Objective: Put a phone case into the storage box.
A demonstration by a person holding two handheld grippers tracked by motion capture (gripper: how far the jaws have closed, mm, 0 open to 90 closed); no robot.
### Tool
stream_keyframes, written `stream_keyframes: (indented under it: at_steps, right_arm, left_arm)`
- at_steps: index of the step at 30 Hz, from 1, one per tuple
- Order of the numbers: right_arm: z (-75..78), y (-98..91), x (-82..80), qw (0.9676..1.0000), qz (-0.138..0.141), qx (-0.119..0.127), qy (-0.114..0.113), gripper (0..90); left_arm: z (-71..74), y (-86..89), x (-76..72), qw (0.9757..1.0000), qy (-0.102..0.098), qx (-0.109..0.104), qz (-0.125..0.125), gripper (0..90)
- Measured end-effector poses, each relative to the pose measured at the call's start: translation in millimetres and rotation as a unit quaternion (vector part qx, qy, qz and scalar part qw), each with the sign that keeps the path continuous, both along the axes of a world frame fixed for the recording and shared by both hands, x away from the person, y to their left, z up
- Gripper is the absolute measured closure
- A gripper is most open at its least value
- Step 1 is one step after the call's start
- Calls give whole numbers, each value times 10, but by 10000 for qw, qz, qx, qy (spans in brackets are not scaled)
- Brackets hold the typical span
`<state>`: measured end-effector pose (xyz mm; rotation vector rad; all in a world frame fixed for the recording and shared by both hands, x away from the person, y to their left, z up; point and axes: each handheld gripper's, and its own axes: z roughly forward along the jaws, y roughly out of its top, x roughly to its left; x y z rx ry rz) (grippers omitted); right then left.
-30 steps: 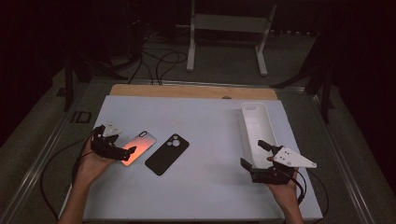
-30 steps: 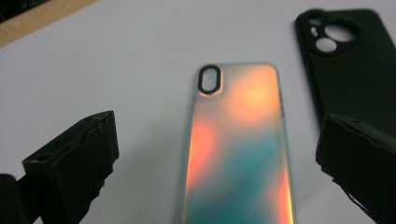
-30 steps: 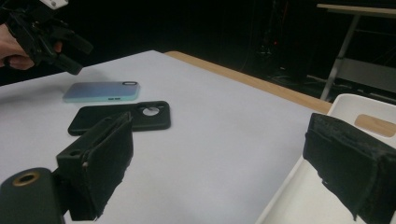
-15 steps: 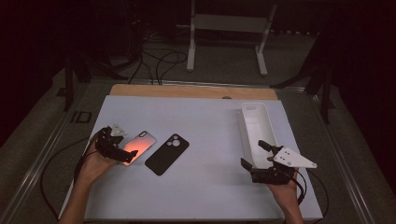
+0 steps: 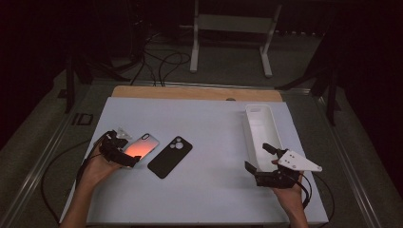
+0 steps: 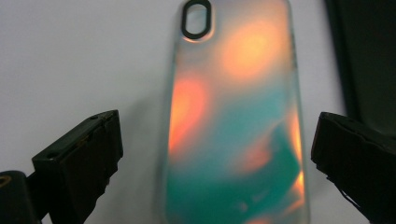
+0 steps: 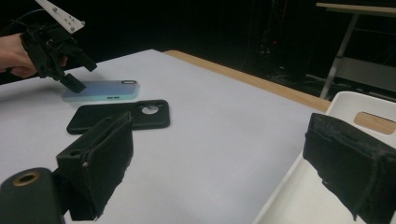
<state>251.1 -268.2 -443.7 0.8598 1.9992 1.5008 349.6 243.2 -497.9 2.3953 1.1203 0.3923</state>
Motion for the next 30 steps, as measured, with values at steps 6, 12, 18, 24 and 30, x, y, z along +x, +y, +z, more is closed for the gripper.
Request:
stream_keyframes:
  at_steps: [6,12,18,24,30]
  right_arm:
    - [-2,1,-4,10000,-24,4,4,84]
    - [-5,-5,-5,10000,-48,8,7,85]
    - [-13,-8,-5,10000,-39,-13,11,85]
    - [-15,-6,-3,10000,-54,-9,22,85]
    - [-25,30,-1,10000,-30,-36,30,85]
  left_arm:
    - [-40,-42,-10,9997,171,149,5,42]
    - [-59,-47,0,9996,215,165,82,92]
    - [-107,-73,4,9991,309,272,64,112]
    - [-139,-27,10,9986,489,-39,205,142]
    - [-141,-15,19,9982,546,-81,249,156]
